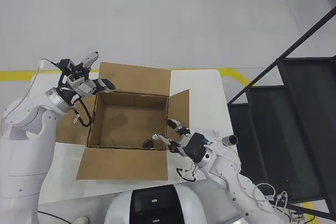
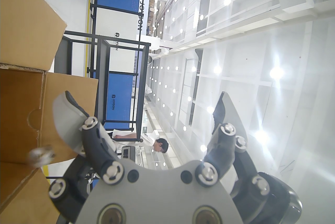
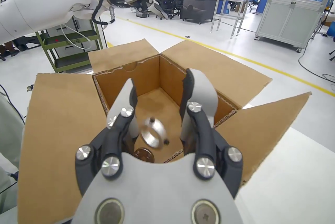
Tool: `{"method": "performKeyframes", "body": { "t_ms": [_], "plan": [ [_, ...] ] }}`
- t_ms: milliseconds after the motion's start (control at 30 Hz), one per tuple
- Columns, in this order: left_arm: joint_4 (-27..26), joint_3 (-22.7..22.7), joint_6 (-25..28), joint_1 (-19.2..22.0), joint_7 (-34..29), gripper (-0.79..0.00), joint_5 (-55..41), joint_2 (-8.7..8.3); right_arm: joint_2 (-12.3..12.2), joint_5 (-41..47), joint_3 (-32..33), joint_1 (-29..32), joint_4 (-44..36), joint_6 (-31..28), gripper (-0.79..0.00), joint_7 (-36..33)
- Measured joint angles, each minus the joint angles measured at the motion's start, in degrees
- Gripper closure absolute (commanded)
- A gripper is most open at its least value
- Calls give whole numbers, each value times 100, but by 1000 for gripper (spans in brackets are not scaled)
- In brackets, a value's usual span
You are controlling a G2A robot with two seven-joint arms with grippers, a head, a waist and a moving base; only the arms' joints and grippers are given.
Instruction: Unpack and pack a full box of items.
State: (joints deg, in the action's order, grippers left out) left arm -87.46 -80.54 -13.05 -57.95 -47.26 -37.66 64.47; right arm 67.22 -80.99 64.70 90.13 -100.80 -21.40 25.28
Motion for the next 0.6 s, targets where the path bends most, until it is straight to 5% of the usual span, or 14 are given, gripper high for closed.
{"method": "performKeyframes", "body": {
  "t_ms": [367,600],
  "plan": [
    [0,0,0,0,0,-785,0,0,-131,330,784,516,-377,-404,-785,1045],
    [0,0,0,0,0,-785,0,0,-275,727,2046,1380,-581,-340,-785,727]
  ]
}}
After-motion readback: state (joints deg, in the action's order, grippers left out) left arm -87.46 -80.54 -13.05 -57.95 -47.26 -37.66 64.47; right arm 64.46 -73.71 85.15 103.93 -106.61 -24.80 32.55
